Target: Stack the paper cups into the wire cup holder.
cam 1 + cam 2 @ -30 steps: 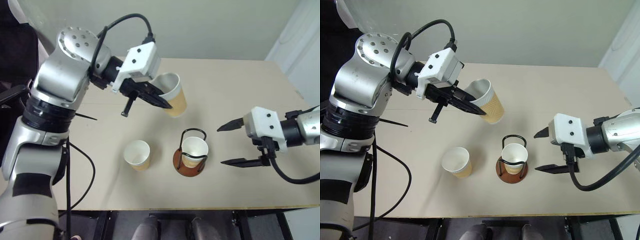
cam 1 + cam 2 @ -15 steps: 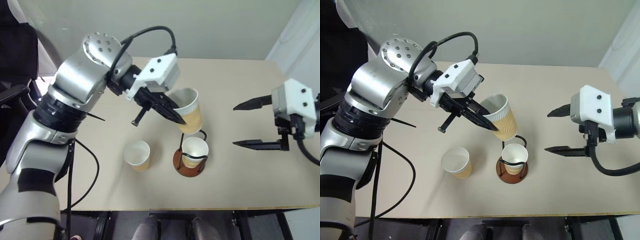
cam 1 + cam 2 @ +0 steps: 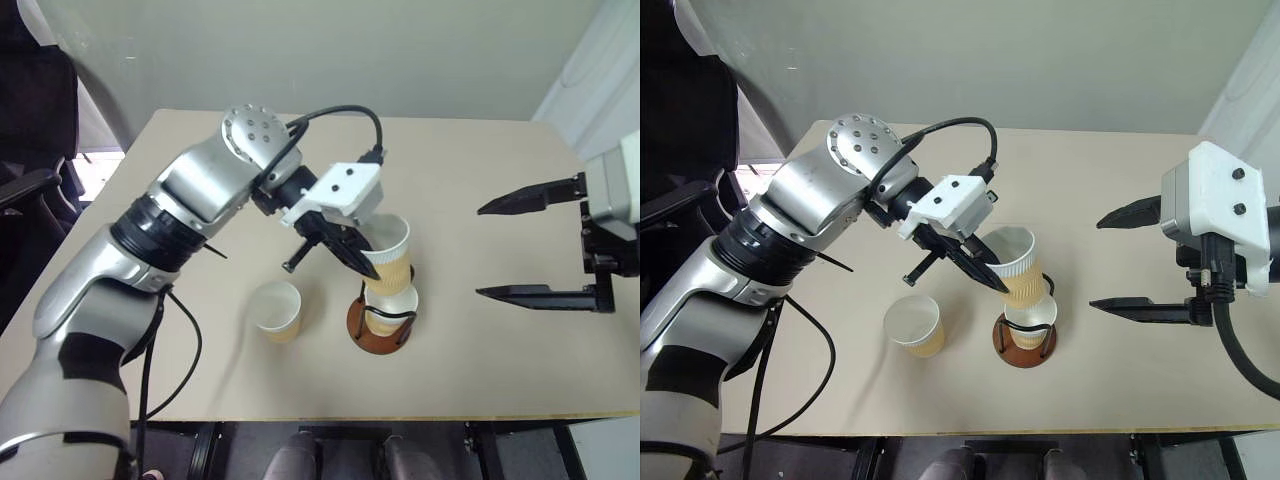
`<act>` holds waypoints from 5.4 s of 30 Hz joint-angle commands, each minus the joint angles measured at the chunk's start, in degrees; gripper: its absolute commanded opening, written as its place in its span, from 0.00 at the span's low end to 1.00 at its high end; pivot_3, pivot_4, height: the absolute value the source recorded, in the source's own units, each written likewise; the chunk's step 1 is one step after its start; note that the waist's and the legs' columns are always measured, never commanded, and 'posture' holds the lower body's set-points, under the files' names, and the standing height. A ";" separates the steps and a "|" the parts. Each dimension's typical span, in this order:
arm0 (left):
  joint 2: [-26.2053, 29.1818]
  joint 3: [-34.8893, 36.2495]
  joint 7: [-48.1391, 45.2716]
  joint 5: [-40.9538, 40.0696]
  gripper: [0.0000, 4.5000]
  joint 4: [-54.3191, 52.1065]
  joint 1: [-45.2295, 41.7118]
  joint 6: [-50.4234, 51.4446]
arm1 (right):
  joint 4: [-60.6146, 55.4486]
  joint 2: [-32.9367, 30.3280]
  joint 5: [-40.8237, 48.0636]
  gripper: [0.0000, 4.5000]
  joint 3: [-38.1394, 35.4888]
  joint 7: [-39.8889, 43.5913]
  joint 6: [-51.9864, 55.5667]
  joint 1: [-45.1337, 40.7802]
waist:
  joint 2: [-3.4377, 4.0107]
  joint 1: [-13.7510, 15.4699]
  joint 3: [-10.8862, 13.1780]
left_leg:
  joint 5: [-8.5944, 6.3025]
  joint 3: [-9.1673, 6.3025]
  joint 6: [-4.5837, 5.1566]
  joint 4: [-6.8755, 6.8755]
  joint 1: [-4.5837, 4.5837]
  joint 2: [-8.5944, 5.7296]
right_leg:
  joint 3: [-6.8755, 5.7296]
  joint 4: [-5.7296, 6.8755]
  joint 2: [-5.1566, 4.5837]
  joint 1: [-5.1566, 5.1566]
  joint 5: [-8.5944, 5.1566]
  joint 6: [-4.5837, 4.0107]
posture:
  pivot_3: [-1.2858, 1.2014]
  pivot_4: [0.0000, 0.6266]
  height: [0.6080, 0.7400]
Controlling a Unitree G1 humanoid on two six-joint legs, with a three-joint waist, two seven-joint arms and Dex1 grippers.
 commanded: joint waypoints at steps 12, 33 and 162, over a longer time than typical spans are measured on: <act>-1.02 -3.55 -1.94 2.66 0.01 -0.31 -1.51 -5.30 | -0.59 -1.18 0.97 1.00 -4.38 -1.87 -0.72 2.78 | 0.00 0.12 0.00 | 0.00 0.00 0.00 0.01 0.00 0.00 | 0.00 0.01 0.00 0.00 -0.01 0.02 | 0.52 0.24 1.00; -7.93 2.15 -1.94 6.59 0.53 0.87 1.12 -1.35 | 0.11 -1.34 -0.73 1.00 -4.33 -1.74 -4.00 5.94 | 0.00 0.39 0.00 | -0.02 0.04 0.03 0.04 -0.01 -0.01 | 0.00 0.04 0.00 0.00 0.00 0.05 | 0.52 0.24 1.00; 16.30 17.39 -1.94 7.64 0.00 -12.61 11.60 9.73 | 16.06 10.89 -10.82 1.00 20.17 16.62 -13.44 -11.00 | 0.01 -0.44 -0.01 | -0.07 -0.02 -0.02 -0.07 0.20 -0.02 | 0.00 0.06 -0.01 0.11 -0.08 -0.14 | 0.52 0.24 1.00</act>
